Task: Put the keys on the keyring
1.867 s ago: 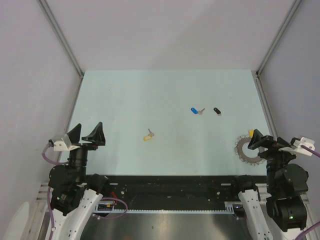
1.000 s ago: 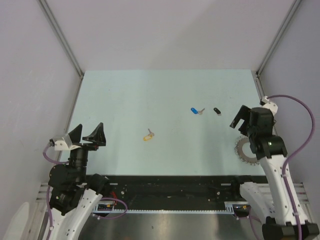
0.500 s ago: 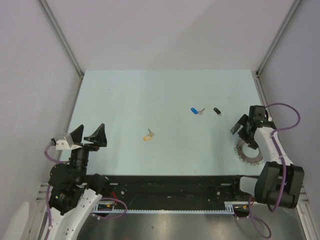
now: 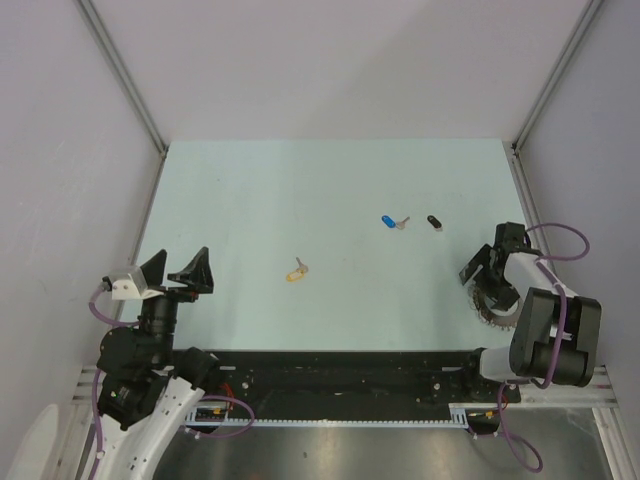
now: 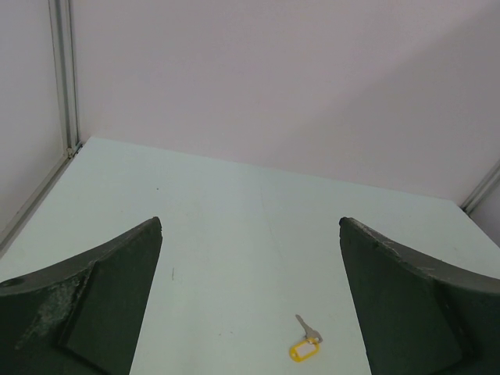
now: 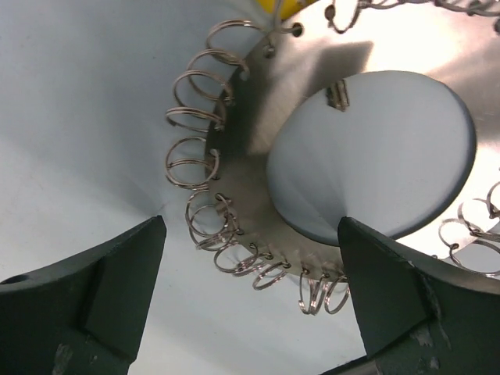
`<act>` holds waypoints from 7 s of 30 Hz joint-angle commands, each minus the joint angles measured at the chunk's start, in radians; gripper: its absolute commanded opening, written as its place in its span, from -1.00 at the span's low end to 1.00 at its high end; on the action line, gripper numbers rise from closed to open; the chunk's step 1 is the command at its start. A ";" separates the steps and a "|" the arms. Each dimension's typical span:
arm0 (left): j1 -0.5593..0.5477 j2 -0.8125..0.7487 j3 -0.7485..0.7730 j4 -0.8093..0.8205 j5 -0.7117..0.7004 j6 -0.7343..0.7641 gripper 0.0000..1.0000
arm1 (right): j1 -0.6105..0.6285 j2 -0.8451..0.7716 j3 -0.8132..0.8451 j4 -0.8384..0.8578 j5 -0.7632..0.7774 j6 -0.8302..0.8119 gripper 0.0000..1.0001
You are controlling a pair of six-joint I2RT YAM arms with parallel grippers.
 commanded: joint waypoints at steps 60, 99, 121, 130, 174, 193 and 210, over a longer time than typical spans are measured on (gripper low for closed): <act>-0.005 0.243 0.080 -0.126 0.072 -0.088 1.00 | 0.942 -0.123 0.137 0.021 0.154 0.141 0.84; 0.008 0.506 0.103 -0.115 0.332 -0.042 0.99 | 1.074 -0.038 0.169 0.093 0.141 -0.167 0.22; 0.033 0.498 0.098 -0.117 0.357 -0.028 1.00 | 0.884 0.140 0.166 0.314 -0.068 0.072 -0.44; 0.033 0.493 0.098 -0.118 0.358 -0.028 1.00 | 0.888 0.183 0.168 0.331 -0.079 0.118 -0.47; 0.033 0.466 0.092 -0.126 0.354 -0.028 1.00 | 0.807 0.247 0.168 0.378 -0.172 0.290 -0.34; 0.033 0.466 0.093 -0.117 0.377 -0.028 1.00 | 0.796 0.143 0.201 0.355 -0.076 0.147 -1.00; 0.032 0.784 0.306 0.109 0.794 -0.005 1.00 | 0.851 -0.103 0.309 0.423 -0.368 -0.571 -1.00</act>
